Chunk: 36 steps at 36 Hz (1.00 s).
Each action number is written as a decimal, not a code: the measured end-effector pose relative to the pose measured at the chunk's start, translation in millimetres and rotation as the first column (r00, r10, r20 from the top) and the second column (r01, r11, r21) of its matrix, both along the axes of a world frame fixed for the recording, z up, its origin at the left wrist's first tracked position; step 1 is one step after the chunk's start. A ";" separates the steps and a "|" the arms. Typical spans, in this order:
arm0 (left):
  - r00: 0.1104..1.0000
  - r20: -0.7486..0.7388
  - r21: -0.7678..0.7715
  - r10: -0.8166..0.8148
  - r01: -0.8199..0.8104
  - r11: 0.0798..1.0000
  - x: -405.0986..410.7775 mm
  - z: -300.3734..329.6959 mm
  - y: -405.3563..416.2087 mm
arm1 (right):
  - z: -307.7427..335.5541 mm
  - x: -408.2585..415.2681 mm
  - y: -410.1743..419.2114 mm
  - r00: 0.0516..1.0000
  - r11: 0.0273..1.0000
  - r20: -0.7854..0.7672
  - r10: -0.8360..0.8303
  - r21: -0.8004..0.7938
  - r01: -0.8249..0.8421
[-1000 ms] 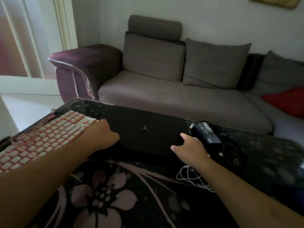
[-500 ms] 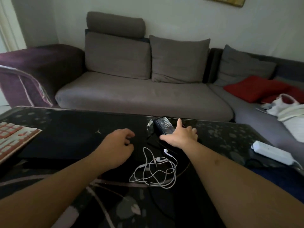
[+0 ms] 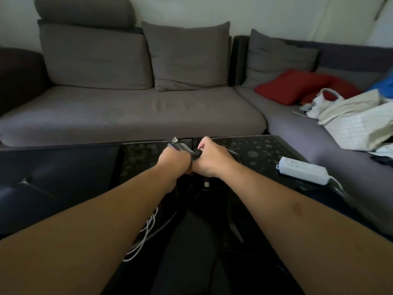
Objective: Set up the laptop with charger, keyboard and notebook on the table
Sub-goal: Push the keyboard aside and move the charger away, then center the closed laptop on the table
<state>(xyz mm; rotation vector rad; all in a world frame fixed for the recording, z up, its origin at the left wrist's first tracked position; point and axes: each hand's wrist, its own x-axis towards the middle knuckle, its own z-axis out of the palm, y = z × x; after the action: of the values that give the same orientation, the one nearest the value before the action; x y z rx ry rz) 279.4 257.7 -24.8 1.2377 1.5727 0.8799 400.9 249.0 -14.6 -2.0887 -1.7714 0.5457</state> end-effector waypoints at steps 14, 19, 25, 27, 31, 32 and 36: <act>0.952 0.048 0.010 -0.303 0.303 0.953 59.2 30.3 -7.1 | -13.8 116.8 -19.4 0.905 0.978 0.374 -0.203 0.125 0.168; 0.898 -0.337 0.102 -0.282 0.332 0.938 -31.8 45.8 -27.4 | 9.7 65.6 -50.8 0.848 0.986 0.503 -0.165 0.087 0.140; 0.599 -0.704 -0.019 -0.382 0.521 0.853 -119.1 49.4 -68.2 | 23.8 -36.1 -101.6 0.902 0.903 0.054 0.428 -0.059 -0.425; 0.507 -0.714 -0.135 -0.484 0.578 0.805 -136.6 46.6 -89.4 | 15.9 -69.7 -115.3 0.793 0.791 0.057 0.606 -0.148 -0.594; 0.457 -0.659 -0.263 -0.598 0.604 0.752 -162.4 38.5 -123.0 | -3.6 -107.2 -124.7 0.739 0.749 0.131 0.661 -0.184 -0.637; 0.485 -0.635 -0.253 -0.601 0.604 0.755 -167.3 38.2 -130.5 | -1.4 -112.2 -126.3 0.751 0.763 0.139 0.645 -0.174 -0.623; 0.499 -0.580 -0.244 -0.644 0.648 0.722 -176.3 40.2 -156.3 | 8.1 -121.2 -139.1 0.732 0.769 0.237 0.639 -0.197 -0.607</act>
<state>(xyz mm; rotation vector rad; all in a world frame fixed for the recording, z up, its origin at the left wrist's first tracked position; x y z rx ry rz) 103.1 101.4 15.4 2.0909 1.3631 -0.0735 279.6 109.9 -6.4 -1.6454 -2.7061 0.5209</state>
